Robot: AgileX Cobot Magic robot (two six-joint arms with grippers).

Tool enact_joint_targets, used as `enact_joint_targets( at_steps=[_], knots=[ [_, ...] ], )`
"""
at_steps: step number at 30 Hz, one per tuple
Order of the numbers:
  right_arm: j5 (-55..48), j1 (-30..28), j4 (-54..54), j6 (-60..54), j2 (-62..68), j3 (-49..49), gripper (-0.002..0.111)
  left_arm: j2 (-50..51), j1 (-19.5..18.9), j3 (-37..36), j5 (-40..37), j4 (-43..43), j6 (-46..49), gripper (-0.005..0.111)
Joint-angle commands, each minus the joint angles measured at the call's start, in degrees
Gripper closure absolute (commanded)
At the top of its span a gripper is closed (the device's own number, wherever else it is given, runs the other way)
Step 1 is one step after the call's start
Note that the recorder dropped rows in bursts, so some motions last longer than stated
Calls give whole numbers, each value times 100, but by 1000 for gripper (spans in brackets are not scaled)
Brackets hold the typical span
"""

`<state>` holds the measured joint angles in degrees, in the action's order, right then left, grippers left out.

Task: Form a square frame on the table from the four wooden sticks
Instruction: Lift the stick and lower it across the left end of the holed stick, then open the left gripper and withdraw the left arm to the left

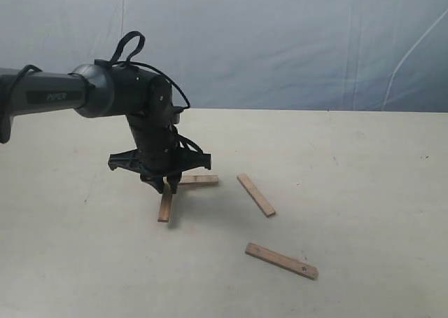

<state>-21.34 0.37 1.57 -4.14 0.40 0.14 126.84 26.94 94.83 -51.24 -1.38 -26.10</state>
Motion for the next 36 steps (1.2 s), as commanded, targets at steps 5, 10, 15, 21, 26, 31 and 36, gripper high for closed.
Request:
enact_joint_targets(
  at_steps=[5,10,15,21,26,31,36],
  knots=[
    [38,-37,27,3,-40,-14,109,215,-4,38,203,28,25,85],
    [50,-25,27,3,-40,-14,109,108,-4,107,215,47,25,60],
    [50,-25,27,3,-40,-14,109,-152,-4,192,77,37,25,48],
    [50,-25,27,3,-40,-14,109,-710,-4,192,-538,-408,25,87],
    [50,-25,27,3,-40,-14,109,-1251,-4,-189,-903,-823,151,107],
    [41,-37,66,3,-40,-14,109,-2173,-81,-1311,122,-656,289,107],
    [41,-37,66,3,-40,-14,109,-3298,-479,-2702,1569,316,890,107]
  ],
)
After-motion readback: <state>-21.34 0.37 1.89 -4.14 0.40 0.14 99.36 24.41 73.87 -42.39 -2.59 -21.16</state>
